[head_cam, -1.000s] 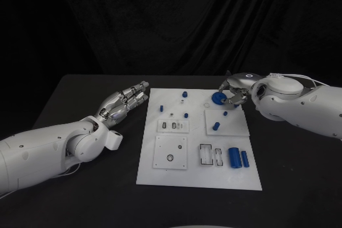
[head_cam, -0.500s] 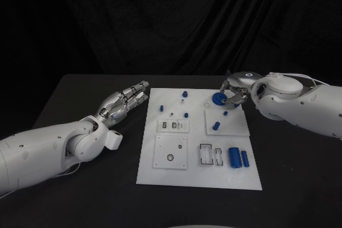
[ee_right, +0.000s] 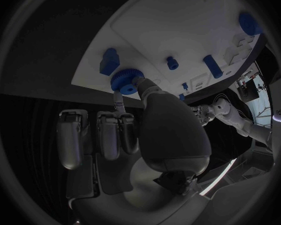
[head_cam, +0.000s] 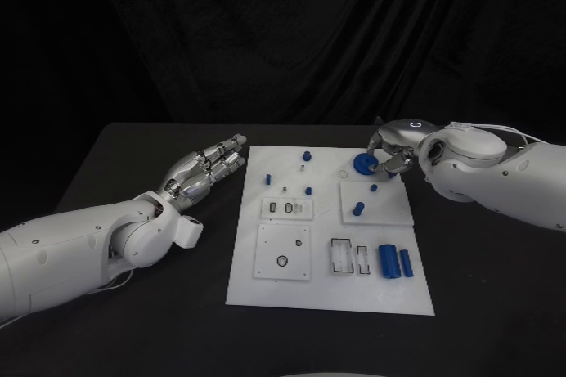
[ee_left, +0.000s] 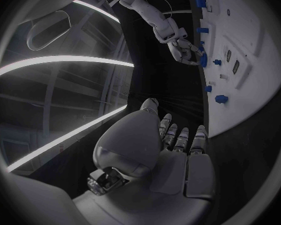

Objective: Assemble the parts on the task board

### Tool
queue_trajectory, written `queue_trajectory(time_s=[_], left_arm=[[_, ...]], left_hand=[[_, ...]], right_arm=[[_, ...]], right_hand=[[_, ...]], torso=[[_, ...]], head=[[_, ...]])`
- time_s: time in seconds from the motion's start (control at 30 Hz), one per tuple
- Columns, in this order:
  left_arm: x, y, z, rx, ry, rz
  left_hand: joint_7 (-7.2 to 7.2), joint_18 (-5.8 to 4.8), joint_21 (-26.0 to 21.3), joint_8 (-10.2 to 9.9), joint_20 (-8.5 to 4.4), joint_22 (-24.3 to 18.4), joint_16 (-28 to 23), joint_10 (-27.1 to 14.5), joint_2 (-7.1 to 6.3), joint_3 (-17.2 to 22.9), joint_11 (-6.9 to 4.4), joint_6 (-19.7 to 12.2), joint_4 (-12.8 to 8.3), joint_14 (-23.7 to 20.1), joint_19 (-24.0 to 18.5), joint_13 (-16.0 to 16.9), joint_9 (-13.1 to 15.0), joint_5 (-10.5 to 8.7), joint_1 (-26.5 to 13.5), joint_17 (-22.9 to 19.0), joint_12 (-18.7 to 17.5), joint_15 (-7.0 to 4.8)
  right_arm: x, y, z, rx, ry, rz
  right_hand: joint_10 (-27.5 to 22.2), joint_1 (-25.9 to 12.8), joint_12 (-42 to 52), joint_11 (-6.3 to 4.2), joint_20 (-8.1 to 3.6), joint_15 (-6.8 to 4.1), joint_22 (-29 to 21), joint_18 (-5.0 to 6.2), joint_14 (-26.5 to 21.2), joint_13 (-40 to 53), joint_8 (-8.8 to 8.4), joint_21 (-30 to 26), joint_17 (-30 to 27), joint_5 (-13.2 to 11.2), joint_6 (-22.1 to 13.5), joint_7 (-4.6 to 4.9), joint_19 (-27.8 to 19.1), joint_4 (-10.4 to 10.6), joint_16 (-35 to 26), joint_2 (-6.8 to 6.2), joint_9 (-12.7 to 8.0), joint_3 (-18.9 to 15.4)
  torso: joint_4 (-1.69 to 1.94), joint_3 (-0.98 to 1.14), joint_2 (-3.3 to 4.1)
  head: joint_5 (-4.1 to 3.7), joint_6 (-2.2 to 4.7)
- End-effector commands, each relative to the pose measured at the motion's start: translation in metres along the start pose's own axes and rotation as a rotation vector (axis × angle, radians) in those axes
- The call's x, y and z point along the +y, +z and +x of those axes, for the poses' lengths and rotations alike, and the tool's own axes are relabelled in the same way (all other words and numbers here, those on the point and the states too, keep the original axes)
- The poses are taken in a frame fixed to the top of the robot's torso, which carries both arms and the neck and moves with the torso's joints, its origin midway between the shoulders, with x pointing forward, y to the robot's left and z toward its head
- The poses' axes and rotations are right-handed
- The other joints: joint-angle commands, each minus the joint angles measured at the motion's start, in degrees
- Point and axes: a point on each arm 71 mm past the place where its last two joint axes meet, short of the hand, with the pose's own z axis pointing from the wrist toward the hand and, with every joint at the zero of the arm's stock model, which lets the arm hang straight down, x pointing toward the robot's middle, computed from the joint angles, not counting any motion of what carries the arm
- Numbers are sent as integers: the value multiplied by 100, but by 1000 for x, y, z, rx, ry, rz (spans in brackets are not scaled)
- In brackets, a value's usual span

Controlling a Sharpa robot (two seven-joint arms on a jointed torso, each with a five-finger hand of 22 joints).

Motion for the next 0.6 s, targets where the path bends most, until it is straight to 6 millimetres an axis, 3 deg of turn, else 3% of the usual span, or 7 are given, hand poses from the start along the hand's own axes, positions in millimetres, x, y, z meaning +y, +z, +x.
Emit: queue_trajectory(time_s=[0.03,0.6], left_arm=[[-3,-1,2,11,-6,43],[-2,0,1,10,-4,42]], left_hand=[[19,58,33,27,44,7,-18,6,-8,37,37,-21,3,2,13,7,-2,25,42,-5,10,53],[19,58,33,27,44,7,-18,6,-8,37,37,-21,3,2,13,7,-2,25,42,-5,10,53]], right_arm=[[2,-1,-3,-31,-2,-9],[12,-6,-20,-76,4,-41]], right_hand=[[606,-28,15,-39,-35,-41,1442,-85,590,1506,184,39,1509,35,318,-283,482,-42,17,60,614,3],[606,-62,15,-48,-43,-49,1459,-99,590,1506,192,85,1509,34,322,-283,515,-31,17,49,651,-18]], torso=[[1,-3,-3],[-2,-15,-23]], head=[[8,5],[17,35]])
